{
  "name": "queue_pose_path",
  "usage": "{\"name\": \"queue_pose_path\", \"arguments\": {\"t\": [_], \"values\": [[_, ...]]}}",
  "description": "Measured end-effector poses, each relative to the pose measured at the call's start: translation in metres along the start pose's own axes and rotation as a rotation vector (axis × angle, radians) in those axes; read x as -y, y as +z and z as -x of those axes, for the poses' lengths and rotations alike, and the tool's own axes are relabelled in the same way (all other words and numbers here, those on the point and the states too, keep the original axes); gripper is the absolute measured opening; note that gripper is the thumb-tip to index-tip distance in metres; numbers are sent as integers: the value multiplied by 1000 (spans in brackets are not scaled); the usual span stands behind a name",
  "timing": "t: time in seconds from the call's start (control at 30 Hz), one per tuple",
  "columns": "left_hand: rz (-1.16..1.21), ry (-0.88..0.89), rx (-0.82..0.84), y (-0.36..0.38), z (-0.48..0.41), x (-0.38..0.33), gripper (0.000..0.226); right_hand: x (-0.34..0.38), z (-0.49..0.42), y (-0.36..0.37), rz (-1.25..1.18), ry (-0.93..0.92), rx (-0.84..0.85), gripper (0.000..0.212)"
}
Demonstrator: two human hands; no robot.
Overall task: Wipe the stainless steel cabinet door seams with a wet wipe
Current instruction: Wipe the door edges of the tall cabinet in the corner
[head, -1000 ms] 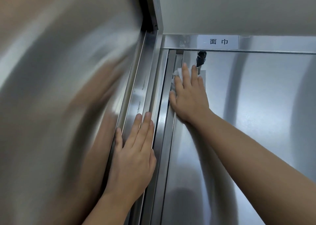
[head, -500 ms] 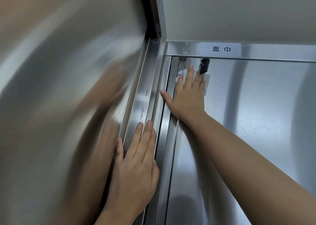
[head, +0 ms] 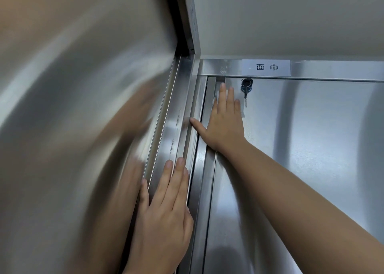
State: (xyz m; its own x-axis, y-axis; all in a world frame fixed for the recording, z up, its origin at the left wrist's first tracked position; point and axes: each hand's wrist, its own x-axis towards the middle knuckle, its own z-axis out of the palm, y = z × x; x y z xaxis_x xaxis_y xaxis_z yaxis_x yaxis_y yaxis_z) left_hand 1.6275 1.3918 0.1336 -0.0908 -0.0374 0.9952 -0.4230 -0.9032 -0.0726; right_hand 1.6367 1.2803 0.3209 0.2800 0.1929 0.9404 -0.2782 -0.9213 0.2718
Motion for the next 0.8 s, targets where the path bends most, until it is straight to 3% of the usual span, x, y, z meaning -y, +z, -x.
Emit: {"name": "queue_pose_path", "arguments": {"t": [0.23,0.47,0.67,0.8], "values": [[4,13,-59,2,0,1,60,-13,-31,-10,-192,33,-21,87],[16,-5,-61,1,1,-1,60,-9,-18,-7,-127,45,-48,90],[0,-9,-59,0,2,-1,60,-9,-37,-21,-22,60,67,95],[-9,-9,-75,2,2,-1,59,-13,-42,-21,-25,24,55,93]]}}
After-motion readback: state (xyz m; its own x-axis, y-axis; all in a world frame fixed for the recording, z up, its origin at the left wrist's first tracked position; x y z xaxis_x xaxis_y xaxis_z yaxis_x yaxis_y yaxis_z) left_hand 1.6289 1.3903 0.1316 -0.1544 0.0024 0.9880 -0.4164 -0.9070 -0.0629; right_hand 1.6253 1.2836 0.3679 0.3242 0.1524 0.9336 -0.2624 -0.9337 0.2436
